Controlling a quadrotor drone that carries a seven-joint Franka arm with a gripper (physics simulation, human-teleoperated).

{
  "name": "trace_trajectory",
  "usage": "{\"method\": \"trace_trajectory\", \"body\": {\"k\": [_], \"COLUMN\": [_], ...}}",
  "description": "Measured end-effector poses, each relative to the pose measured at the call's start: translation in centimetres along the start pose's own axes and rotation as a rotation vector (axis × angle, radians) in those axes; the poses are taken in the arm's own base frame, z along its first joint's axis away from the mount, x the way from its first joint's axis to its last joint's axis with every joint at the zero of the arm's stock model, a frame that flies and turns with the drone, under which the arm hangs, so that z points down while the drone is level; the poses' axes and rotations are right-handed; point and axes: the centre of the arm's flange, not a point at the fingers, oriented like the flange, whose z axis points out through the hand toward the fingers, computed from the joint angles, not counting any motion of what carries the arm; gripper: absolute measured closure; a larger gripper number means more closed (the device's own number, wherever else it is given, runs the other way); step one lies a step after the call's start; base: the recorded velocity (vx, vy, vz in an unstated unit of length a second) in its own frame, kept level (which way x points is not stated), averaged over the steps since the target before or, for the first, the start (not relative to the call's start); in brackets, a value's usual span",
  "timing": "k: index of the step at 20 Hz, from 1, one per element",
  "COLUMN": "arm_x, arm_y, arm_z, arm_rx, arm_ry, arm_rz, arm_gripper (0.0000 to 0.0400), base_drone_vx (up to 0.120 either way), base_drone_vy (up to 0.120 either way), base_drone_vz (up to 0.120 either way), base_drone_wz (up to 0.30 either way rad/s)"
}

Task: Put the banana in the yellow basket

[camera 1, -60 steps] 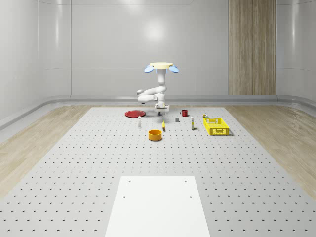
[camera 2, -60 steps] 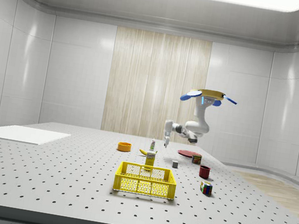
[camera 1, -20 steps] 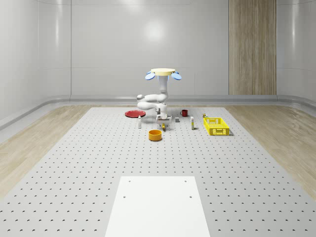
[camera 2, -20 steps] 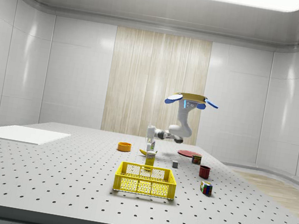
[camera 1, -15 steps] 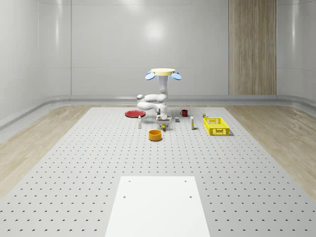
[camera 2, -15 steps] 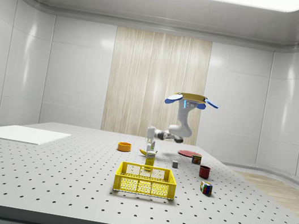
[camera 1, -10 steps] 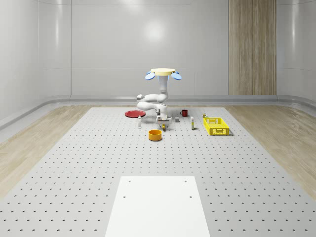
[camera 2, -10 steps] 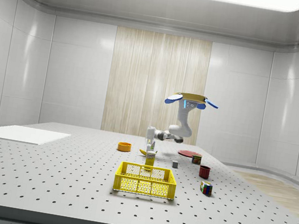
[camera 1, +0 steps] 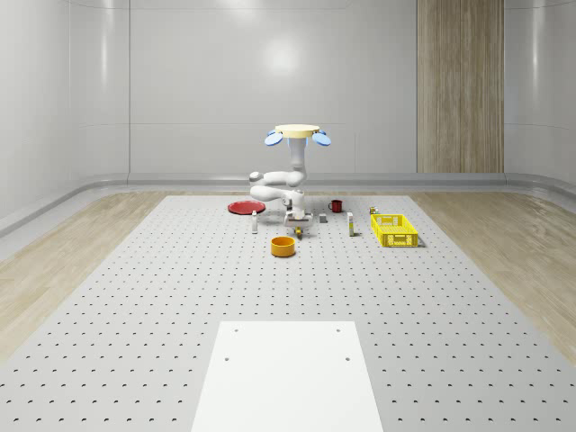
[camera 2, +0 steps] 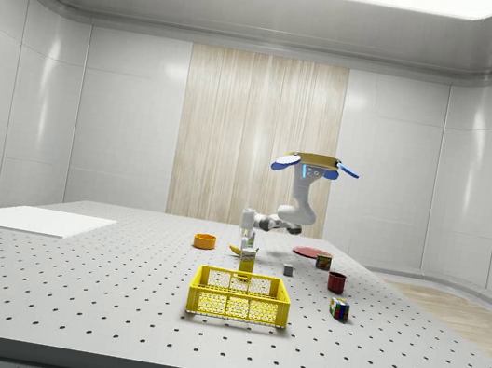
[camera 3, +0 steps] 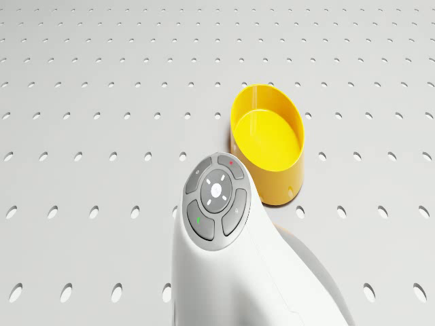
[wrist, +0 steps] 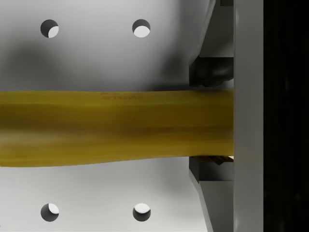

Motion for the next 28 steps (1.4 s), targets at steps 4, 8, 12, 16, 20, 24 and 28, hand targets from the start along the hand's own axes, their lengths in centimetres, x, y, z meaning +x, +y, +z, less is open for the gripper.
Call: {"method": "trace_trajectory", "body": {"k": [4, 8, 12, 16, 20, 24, 28], "arm_x": [0.0, 0.0, 0.0, 0.0, 0.0, 0.0, 0.0], "arm_y": [0.0, 0.0, 0.0, 0.0, 0.0, 0.0, 0.0], "arm_z": [0.0, -0.5, -2.0, -3.6, -4.5, -4.9, -5.1], "arm_rx": [-0.001, -0.002, -0.002, -0.002, -0.002, -0.002, -0.002], "arm_ry": [0.002, 0.003, 0.004, 0.004, 0.004, 0.004, 0.004], "arm_rz": [0.020, 0.035, 0.041, 0.042, 0.043, 0.045, 0.047], "arm_gripper": [0.0211, 0.0211, 0.0211, 0.0211, 0.0211, 0.0211, 0.0211], "base_drone_vx": [0.000, 0.000, 0.000, -0.020, -0.120, -0.120, -0.070], "base_drone_vy": [0.000, 0.000, 0.000, 0.020, 0.120, 0.120, 0.120], "base_drone_vz": [0.000, 0.000, 0.000, 0.120, 0.120, 0.120, 0.090], "base_drone_wz": [0.000, 0.000, 0.000, 0.000, 0.000, 0.000, 0.000]}}
